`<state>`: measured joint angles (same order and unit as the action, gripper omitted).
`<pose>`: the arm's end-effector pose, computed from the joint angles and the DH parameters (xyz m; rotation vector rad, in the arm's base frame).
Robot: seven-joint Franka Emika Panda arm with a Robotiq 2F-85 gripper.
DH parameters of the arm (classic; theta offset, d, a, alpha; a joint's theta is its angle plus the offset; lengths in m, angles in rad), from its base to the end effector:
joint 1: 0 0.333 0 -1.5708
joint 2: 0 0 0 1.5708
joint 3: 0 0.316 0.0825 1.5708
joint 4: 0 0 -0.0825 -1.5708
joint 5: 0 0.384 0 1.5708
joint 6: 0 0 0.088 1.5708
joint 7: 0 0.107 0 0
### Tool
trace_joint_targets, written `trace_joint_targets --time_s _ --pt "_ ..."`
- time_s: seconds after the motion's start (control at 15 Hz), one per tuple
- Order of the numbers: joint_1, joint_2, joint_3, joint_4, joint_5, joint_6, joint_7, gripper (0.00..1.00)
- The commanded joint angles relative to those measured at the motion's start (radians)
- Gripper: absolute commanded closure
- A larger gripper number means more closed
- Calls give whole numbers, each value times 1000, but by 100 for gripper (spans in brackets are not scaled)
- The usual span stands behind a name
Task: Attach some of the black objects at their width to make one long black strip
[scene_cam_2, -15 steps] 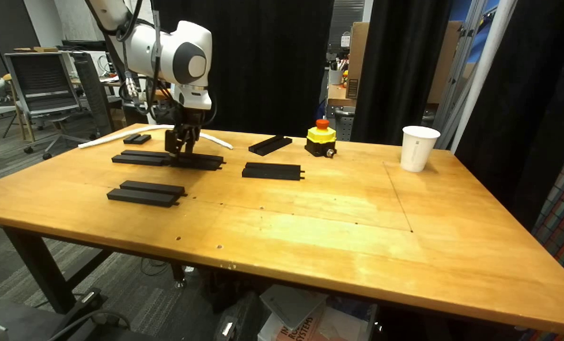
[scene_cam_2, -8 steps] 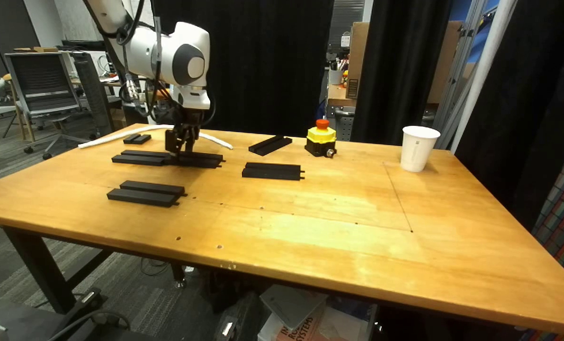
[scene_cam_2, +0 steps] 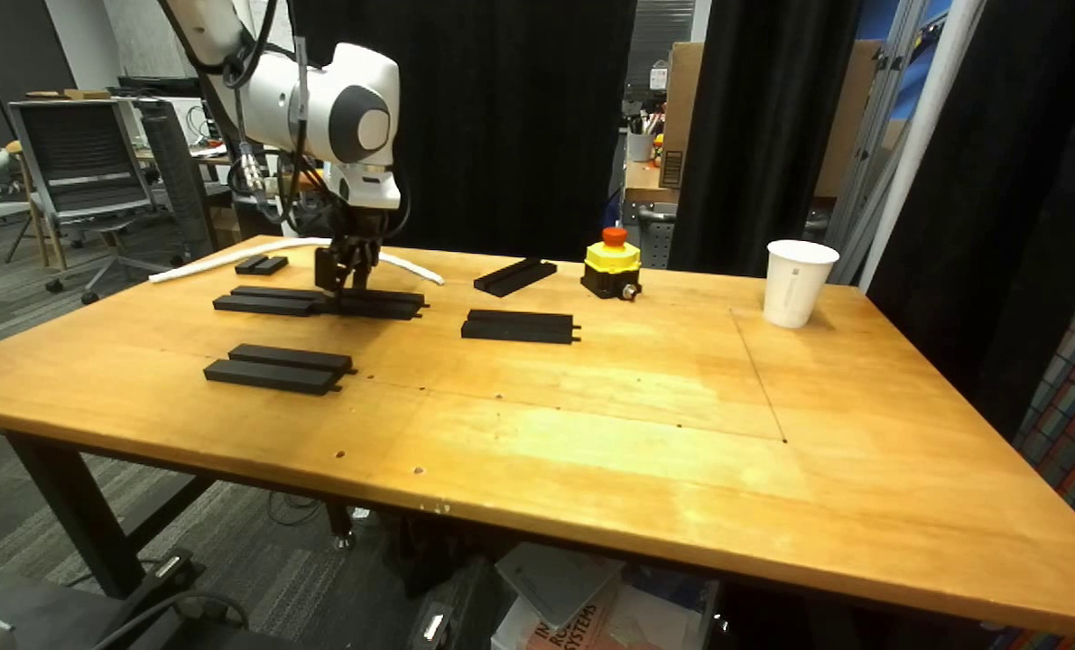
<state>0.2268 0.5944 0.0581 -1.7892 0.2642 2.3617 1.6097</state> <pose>0.6287 0.1847 0.2185 -2.1843 2.0866 0.2863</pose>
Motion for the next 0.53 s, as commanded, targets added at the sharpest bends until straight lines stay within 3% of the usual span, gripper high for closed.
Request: trace_joint_targets --time_s 0.0,0.47 --pt "11 -1 -2 19 -5 -30 30 53" --pt "27 -9 4 25 -7 -74 68 53"
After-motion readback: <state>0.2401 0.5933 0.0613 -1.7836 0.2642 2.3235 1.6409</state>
